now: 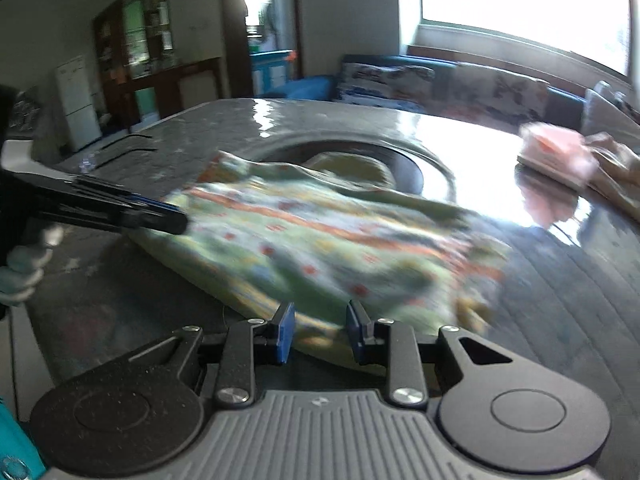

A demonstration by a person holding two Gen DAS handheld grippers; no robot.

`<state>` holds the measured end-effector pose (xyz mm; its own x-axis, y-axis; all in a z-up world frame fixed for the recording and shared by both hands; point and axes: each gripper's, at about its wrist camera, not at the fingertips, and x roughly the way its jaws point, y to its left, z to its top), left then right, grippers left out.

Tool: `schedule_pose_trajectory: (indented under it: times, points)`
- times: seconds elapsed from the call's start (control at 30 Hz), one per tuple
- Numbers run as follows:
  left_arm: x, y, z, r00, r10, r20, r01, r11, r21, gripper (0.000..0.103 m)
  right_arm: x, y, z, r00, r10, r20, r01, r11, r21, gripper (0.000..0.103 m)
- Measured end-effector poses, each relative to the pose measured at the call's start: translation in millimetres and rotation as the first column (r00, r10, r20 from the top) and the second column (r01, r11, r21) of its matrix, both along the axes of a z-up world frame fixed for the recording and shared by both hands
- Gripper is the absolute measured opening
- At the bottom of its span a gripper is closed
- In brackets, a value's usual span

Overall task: Fold clothes
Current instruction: 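Lay the folded hem down with both grippers and open them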

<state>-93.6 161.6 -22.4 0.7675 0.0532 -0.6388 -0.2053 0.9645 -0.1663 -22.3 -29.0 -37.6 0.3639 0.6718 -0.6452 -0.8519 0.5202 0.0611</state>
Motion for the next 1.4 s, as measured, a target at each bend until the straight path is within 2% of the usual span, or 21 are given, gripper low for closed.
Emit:
schedule_pose_trajectory:
  times: [0.23, 0.47, 0.8, 0.97, 1.2, 1.4]
  points:
    - [-7.8, 16.4, 5.2, 0.999, 0.040, -0.002, -0.040, 0.999, -0.013, 0.024, 7.1, -29.1, 11.7, 0.999, -0.053, 0.003, 0.053, 0.999, 0.003, 0.026]
    - [22.8, 32.4, 17.0, 0.998, 0.055, 0.021, -0.055, 0.998, 0.013, 0.025, 30.7, 0.0, 26.7, 0.997, -0.049, 0.062, 0.046, 0.998, 0.039, 0.032]
    - [75.7, 65.4, 2.7, 0.993, 0.110, -0.040, -0.110, 0.994, -0.009, 0.027, 87.9, 49.9, 12.4, 0.995, -0.102, -0.018, 0.103, 0.994, 0.048, 0.034]
    - [76.4, 73.9, -2.2, 0.991, 0.121, -0.059, -0.122, 0.992, -0.016, 0.027, 106.7, 54.4, -3.1, 0.986, -0.160, -0.037, 0.161, 0.987, 0.025, 0.034]
    - [78.6, 70.6, 5.8, 0.993, 0.106, -0.046, -0.106, 0.994, -0.001, 0.028, 111.6, 55.7, -0.2, 0.984, -0.173, -0.032, 0.174, 0.984, 0.040, 0.033]
    - [87.4, 77.0, -2.6, 0.989, 0.124, -0.076, -0.124, 0.992, 0.003, 0.028, 115.9, 63.5, -5.5, 0.984, -0.171, -0.047, 0.173, 0.984, 0.031, 0.034]
